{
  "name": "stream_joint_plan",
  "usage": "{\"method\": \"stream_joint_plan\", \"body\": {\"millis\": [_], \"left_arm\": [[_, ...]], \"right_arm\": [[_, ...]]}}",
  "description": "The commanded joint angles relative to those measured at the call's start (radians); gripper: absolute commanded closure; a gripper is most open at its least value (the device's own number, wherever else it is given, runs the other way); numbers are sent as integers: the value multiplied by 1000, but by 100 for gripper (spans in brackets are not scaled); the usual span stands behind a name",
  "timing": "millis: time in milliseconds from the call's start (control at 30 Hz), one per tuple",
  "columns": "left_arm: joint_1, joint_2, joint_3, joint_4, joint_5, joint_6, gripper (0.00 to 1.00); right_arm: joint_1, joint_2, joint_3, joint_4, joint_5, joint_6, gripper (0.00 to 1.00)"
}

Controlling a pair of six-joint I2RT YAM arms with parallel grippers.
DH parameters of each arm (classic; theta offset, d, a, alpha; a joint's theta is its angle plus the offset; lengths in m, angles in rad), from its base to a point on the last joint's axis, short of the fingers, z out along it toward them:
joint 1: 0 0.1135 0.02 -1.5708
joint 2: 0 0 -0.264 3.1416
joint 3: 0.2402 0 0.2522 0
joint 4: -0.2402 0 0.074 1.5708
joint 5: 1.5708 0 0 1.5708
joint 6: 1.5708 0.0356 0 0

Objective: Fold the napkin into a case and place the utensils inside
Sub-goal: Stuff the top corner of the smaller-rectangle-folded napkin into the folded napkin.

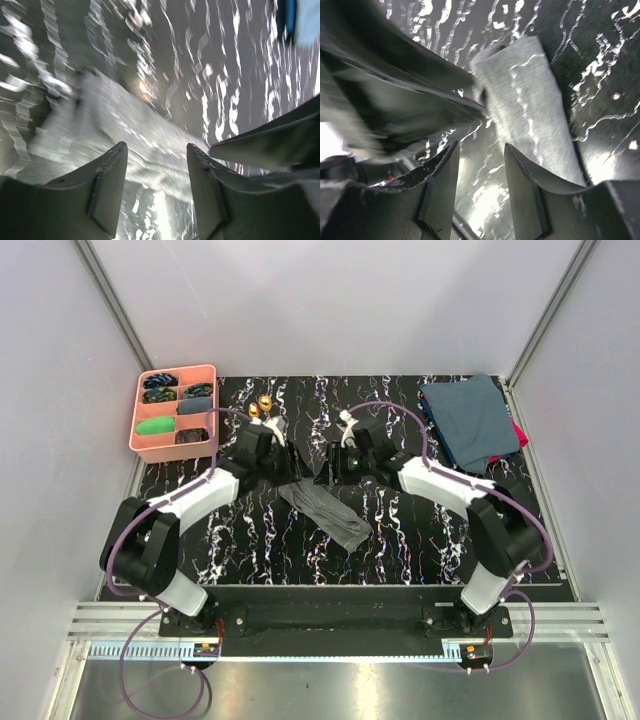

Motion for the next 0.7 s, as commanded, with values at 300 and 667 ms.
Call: {"method": "stream_joint_plan", "body": {"millis": [300, 667], "left_arm": [[89, 172, 225, -129, -34, 36, 39], [88, 207, 231, -164, -54, 66, 58]], "right_arm": [[-38, 235, 115, 5, -82, -45, 51], [-38, 271, 145, 20, -119, -33, 52]]}}
